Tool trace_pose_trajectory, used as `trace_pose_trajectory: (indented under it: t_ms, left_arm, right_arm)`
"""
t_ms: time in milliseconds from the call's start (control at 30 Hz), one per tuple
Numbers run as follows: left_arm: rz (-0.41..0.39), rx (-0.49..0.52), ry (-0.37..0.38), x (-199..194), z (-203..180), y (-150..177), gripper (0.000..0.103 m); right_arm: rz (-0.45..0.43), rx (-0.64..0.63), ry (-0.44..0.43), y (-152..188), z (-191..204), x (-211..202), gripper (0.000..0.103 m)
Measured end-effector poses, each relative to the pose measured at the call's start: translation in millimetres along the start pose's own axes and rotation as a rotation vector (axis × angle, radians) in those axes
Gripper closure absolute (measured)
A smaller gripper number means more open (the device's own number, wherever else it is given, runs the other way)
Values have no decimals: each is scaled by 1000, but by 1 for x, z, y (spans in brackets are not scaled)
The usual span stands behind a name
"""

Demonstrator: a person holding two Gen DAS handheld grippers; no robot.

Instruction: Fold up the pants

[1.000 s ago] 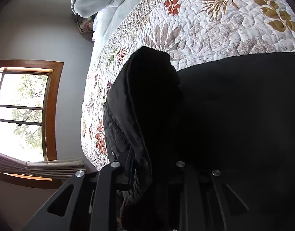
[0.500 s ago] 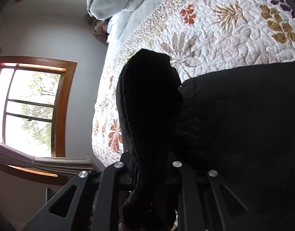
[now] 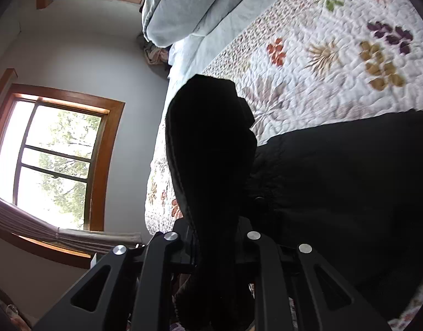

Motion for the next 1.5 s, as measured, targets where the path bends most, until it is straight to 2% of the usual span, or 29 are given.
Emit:
trace_pose_trajectory:
  t_ms: [233,433,967,1300,1400,1433,1467,1500]
  left_arm:
    - [71,-67,15,24,7,8,14]
    - [92,-76,21,32,7,12,14]
    - [116,-86,16,40,7,12,14]
    - [143,-99,49,47,-1,13,13]
    - [158,-102,57,53,-6,13,13]
    - [167,-109,66,56,-8,13,13]
    - [176,-117,74,60,-9,14,13]
    - [185,-125,77,63,-9,15,13]
  right_arm:
    - [-34,0,56,2,-14,-36,87]
    - [-53,21,85,6,-35,-59,87]
    - [-71,93,119,24,-81,-70,87]
    - [-66,145,107,31,-112,-68,86]
    - [-54,157,101,34,-123,-67,80]
    - [-51,159,108,34,-126,-66,68]
    - [-49,158,132,37,-132,-68,61]
    - [-55,158,138,39,-135,-71,61]
Point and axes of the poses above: each gripper's, at about its wrist camera, not at the fingertips, and x roughly the way its jaws point, z to its left, y to its underside, the point moved 3 cm from there along x, roughly the way its jaws point, and after that the axes turned 5 degrees about -x, right-handed, at the moved point
